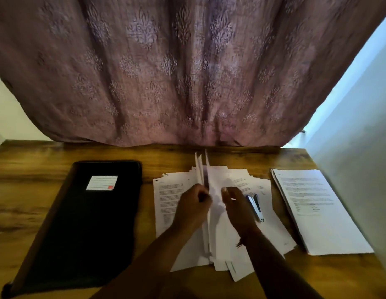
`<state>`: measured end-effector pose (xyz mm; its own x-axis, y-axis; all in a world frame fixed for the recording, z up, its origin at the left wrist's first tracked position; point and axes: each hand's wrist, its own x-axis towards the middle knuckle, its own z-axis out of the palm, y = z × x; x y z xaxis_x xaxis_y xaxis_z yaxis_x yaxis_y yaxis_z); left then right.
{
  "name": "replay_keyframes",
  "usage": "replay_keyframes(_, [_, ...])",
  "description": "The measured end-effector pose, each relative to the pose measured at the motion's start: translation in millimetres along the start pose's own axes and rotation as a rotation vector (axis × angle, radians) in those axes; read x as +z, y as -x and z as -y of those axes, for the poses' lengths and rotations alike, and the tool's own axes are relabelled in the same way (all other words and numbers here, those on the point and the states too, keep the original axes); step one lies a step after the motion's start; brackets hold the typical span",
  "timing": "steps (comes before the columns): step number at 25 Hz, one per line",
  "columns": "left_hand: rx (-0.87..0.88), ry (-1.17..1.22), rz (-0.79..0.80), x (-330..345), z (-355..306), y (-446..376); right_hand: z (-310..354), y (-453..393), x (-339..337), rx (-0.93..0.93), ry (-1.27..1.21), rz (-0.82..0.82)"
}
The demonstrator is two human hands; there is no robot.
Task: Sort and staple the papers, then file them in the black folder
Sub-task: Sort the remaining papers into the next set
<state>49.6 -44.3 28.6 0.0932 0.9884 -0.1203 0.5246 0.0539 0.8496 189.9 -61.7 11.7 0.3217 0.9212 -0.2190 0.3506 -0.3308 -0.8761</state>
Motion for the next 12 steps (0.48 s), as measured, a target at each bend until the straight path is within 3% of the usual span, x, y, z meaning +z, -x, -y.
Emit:
replay_keyframes(2, [0.035, 0.016, 0.024, 22, -17, 0, 16, -4, -11, 0.095, -0.383, 0.203])
replay_keyframes(3, [0.026, 0.008, 0.040, 34, -21, -1, 18, -9, -16, 0.127, -0.443, 0.276])
replay_keyframes(6, [-0.048, -0.083, 0.016, 57, -20, 3, 10, -27, -21, 0.094, -0.147, 0.291])
replay_keyframes(9, [-0.007, -0.089, -0.006, 62, -13, 16, -2, -33, -19, 0.053, 0.030, 0.287])
replay_keyframes(12, [-0.057, 0.166, -0.201, 57, -7, 22, 5, -30, -36, -0.113, -0.100, 0.198])
